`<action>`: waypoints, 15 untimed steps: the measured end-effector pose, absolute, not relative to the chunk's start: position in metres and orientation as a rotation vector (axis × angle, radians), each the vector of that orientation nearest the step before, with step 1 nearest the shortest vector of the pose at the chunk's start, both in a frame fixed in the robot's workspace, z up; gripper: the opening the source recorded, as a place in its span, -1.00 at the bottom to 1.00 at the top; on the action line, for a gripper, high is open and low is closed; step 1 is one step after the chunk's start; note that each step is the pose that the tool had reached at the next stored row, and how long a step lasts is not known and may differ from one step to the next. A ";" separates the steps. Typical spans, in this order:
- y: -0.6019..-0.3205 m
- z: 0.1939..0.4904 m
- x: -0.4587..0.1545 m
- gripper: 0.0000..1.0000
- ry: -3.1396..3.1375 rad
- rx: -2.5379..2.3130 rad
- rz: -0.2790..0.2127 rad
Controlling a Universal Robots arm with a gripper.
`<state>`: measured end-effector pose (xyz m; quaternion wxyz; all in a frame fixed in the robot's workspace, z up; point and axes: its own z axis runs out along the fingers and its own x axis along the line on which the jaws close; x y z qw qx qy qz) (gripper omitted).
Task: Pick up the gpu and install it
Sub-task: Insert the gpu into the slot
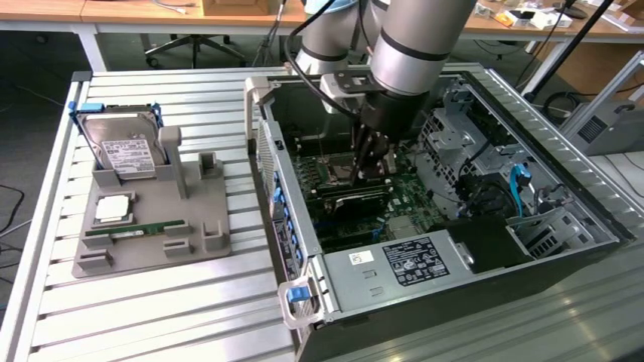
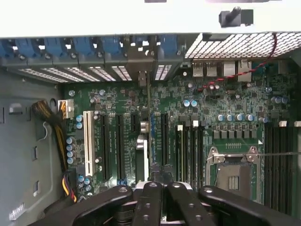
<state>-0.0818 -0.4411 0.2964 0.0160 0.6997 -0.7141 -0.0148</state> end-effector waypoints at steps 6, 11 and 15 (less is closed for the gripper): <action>-0.442 0.296 -0.055 -0.80 -2.207 2.162 -0.076; -0.442 0.296 -0.054 -0.80 -2.205 2.161 -0.077; -0.442 0.296 -0.054 -0.80 -2.205 2.161 -0.077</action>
